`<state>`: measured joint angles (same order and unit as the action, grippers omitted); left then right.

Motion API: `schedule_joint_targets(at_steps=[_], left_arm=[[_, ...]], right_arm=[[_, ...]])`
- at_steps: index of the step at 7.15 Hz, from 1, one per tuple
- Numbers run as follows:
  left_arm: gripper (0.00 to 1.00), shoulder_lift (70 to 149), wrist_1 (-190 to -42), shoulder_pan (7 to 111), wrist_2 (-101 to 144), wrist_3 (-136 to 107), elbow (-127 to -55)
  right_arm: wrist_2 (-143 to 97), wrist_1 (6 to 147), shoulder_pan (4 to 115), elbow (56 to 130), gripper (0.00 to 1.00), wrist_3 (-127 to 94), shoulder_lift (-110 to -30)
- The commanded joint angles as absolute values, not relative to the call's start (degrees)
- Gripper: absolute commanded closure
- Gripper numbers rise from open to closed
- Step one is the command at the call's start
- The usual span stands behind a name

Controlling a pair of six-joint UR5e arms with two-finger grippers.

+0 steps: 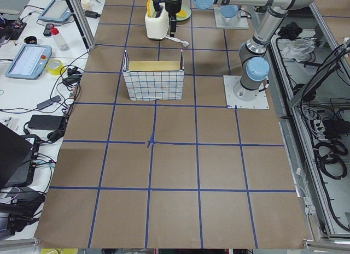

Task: Press toaster with right arm
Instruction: 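Advance the right gripper onto the toaster's side lever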

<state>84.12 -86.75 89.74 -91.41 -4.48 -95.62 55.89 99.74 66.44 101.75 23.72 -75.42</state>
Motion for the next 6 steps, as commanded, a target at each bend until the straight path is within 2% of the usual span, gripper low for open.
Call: schedule_joint_targets(at_steps=[1, 6], left_arm=[[0.0, 84.1, -86.7, 89.7, -91.4, -4.5, -95.6], [0.0, 84.1, -86.7, 89.7, -91.4, -4.5, -95.6]], right_arm=[[57.9, 99.9, 66.4, 101.5, 0.91, 23.7, -75.8], [59.7, 99.5, 66.4, 102.6, 0.91, 24.0, -75.1]])
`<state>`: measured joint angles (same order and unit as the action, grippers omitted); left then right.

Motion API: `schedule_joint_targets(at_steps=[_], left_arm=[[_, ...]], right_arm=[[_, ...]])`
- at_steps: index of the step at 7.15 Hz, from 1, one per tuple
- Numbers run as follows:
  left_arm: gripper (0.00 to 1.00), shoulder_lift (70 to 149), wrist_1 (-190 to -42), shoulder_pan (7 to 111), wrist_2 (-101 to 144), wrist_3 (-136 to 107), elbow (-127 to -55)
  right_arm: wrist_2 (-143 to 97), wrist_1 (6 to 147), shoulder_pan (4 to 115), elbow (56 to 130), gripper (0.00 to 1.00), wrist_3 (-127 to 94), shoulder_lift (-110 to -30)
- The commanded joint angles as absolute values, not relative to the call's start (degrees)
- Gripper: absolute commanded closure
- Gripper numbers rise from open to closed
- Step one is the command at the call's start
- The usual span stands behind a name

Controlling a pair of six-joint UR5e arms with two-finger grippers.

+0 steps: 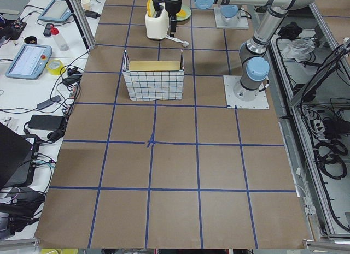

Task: Press toaster with right arm
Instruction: 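Advance the right gripper onto the toaster's side lever, then push the toaster lever down with the right gripper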

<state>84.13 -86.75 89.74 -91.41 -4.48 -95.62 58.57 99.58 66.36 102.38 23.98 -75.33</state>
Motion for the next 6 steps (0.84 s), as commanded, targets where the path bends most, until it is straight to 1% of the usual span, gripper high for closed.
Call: schedule_joint_targets(at_steps=[1, 6], left_arm=[[0.0, 84.1, -86.7, 89.7, -91.4, -4.5, -95.6], [0.0, 84.1, -86.7, 89.7, -91.4, -4.5, -95.6]], right_arm=[[59.9, 99.6, 66.4, 102.7, 0.91, 25.2, -74.7], [61.7, 99.9, 66.4, 102.7, 0.91, 25.7, -72.3]])
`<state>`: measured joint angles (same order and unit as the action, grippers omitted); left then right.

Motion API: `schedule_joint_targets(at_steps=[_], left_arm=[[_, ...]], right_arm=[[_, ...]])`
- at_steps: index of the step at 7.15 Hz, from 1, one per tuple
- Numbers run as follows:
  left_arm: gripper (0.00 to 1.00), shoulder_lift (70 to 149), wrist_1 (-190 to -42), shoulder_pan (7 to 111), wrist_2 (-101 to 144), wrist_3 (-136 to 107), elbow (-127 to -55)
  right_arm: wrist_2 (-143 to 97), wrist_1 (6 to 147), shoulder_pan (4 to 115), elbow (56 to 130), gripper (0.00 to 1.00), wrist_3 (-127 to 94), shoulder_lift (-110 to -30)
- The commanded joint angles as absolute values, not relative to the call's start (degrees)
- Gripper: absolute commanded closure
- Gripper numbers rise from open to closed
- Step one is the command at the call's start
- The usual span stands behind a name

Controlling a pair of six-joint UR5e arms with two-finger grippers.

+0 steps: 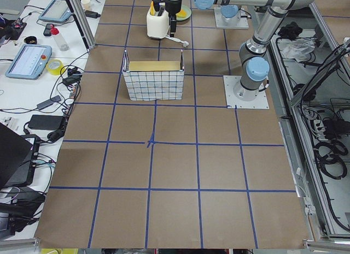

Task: Press toaster with right arm
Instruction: 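Push the toaster lever down with the right gripper, then pull the right gripper back away from the toaster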

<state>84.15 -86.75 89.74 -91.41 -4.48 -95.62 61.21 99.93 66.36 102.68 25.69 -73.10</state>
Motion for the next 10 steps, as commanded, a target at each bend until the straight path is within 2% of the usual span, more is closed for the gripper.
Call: schedule_joint_targets(at_steps=[1, 8, 9, 10], left_arm=[[0.0, 84.2, -86.7, 89.7, -91.4, -4.5, -95.6], [0.0, 84.1, -86.7, 89.7, -91.4, -4.5, -95.6], [0.0, 84.2, -86.7, 89.7, -91.4, -4.5, -95.6], [0.0, 84.1, -86.7, 89.7, -91.4, -4.5, -95.6]], right_arm=[[62.5, 100.0, 66.4, 102.7, 0.91, 25.7, -71.8], [67.9, 100.9, 66.4, 102.4, 0.91, 24.4, -71.7], [68.5, 100.9, 66.4, 101.5, 0.9, 24.2, -72.0], [73.2, 100.8, 66.4, 100.6, 0.83, 24.0, -73.8]])
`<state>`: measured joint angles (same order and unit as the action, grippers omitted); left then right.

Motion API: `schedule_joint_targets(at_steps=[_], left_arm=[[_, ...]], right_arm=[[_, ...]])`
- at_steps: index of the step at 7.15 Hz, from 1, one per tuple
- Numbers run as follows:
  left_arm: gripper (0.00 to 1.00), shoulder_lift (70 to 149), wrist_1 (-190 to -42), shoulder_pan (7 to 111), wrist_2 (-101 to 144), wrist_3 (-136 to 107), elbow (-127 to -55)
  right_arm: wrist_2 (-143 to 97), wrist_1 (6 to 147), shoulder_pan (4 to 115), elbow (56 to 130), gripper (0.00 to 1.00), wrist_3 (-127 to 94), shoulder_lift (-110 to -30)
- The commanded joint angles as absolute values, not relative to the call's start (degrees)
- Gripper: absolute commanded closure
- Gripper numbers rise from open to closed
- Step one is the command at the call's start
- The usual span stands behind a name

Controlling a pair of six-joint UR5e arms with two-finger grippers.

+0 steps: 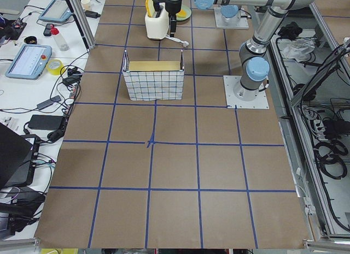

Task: Press toaster with right arm
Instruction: 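Pull the right gripper back away from the toaster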

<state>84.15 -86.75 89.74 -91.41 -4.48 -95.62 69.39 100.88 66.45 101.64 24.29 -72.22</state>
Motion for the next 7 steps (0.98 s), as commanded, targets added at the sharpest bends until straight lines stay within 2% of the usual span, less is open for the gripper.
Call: schedule_joint_targets(at_steps=[1, 2, 4, 7], left_arm=[[0.0, 84.1, -86.7, 89.7, -91.4, -4.5, -95.6], [0.0, 84.1, -86.7, 89.7, -91.4, -4.5, -95.6], [0.0, 84.1, -86.7, 89.7, -91.4, -4.5, -95.6], [0.0, 84.1, -86.7, 89.7, -91.4, -4.5, -95.6]], right_arm=[[78.3, 100.3, 66.5, 97.9, 0.72, 21.6, -76.9], [80.5, 99.7, 66.5, 95.3, 0.54, 21.2, -79.3], [82.4, 99.6, 66.6, 92.7, 0.02, 21.2, -81.5], [85.0, 89.6, 66.8, 85.6, 0.0, 21.0, -85.9]])
